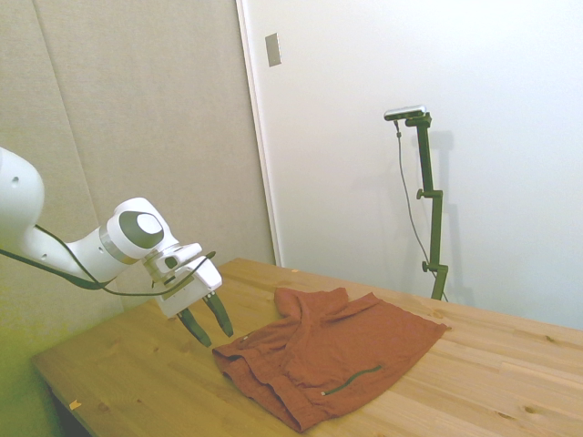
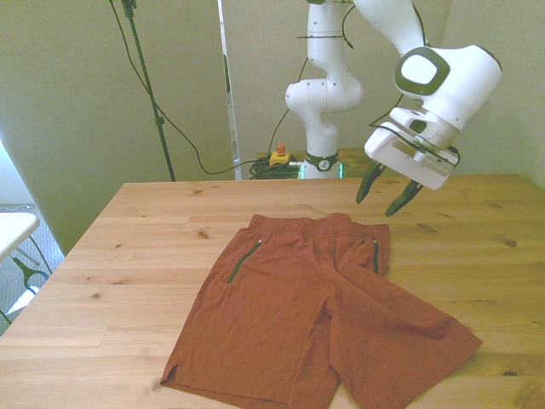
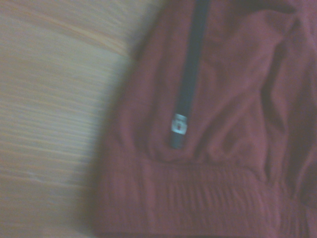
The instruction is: Fold the shorts
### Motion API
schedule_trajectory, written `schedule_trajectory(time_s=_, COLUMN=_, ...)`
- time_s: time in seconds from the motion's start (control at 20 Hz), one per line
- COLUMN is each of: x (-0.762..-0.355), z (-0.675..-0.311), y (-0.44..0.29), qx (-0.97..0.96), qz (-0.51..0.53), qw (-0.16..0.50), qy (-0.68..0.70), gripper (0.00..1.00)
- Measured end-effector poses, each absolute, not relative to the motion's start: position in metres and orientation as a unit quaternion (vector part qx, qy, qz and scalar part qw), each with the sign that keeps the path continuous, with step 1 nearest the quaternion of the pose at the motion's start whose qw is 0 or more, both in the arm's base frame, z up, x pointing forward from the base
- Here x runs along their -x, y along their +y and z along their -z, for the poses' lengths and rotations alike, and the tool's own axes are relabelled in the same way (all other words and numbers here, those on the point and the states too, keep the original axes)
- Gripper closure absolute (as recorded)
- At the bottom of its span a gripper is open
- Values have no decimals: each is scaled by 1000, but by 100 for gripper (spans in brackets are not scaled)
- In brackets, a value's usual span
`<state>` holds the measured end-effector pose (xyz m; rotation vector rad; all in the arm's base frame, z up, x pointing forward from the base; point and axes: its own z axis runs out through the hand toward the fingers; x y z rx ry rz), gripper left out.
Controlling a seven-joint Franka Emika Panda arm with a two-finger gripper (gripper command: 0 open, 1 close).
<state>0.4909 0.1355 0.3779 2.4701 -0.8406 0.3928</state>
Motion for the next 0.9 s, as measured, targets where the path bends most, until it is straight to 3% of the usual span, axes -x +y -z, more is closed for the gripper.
schedule_trajectory(time_s=0.9, x=-510, z=-341, y=138, qx=-906, qz=-147, qw=264, qy=-297, gripper=0)
